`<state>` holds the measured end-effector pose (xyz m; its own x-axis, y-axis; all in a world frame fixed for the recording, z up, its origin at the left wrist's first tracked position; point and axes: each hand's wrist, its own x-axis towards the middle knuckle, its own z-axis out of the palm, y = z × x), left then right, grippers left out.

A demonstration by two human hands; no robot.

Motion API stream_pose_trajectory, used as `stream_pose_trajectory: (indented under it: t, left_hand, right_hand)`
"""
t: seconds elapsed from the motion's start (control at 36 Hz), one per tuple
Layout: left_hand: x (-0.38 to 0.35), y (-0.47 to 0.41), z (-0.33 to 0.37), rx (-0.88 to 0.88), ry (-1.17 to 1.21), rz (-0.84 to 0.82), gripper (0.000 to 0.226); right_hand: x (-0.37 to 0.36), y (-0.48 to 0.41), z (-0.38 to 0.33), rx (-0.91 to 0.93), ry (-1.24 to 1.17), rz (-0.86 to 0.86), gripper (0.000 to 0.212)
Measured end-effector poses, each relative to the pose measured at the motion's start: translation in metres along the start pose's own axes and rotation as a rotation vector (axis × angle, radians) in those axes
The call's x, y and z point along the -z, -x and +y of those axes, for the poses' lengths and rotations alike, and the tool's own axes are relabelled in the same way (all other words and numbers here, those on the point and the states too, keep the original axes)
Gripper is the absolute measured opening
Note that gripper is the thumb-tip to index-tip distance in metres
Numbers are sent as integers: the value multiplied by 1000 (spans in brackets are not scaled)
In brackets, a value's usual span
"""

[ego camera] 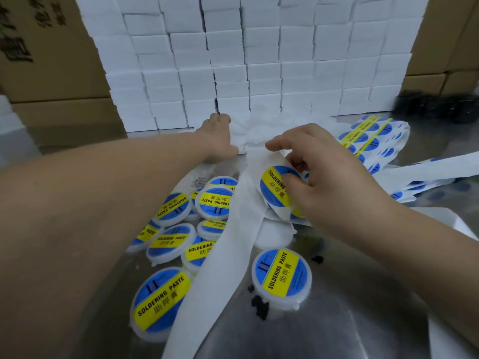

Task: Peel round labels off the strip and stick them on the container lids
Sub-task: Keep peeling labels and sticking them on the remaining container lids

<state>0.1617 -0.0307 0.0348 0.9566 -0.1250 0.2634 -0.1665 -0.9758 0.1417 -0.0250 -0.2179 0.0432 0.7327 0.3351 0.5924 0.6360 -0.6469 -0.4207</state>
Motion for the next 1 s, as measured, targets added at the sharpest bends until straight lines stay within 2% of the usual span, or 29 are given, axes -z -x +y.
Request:
stream_pose_trajectory:
  t: [0.08, 0.22, 0.33, 0.5, 0.61, 0.72, 0.78, 0.83, 0.89, 1.0]
  left_hand:
    - [2, 3, 0, 18, 37, 47, 53]
    - [0, 11, -2, -12, 10, 67, 33]
    - [6, 21, -3, 69, 96, 232, 41]
    - [43, 43, 15, 174, 493, 452, 22]
    - [69, 75, 36, 124, 681, 550, 22]
    - [80, 120, 61, -2, 805, 514, 38]
    - [81, 137, 69, -48, 764, 440, 44]
    - [79, 148, 75, -75, 620, 348, 46]
    - [75, 156, 80, -120, 475, 289, 38]
    - [70, 167, 82, -221, 316, 325, 20]
  right_hand:
    - [-1, 0, 0, 1, 1, -2, 44]
    - [-1, 0, -1, 2, 7, 2, 43]
    - [-2, 0, 1, 8, 22, 12, 43]
    - [-1, 0, 2, -16, 27, 34, 41]
    - [-2, -2, 2, -36, -1, 74, 40]
    - [2, -2, 1, -38, -65, 112, 42]
    - [3, -1, 1, -38, -90, 144, 41]
    - [4, -2, 0, -43, -121, 183, 38]
    - [6, -3, 0, -65, -171, 219, 35]
    - [9, -6, 3, -124, -273, 263, 34]
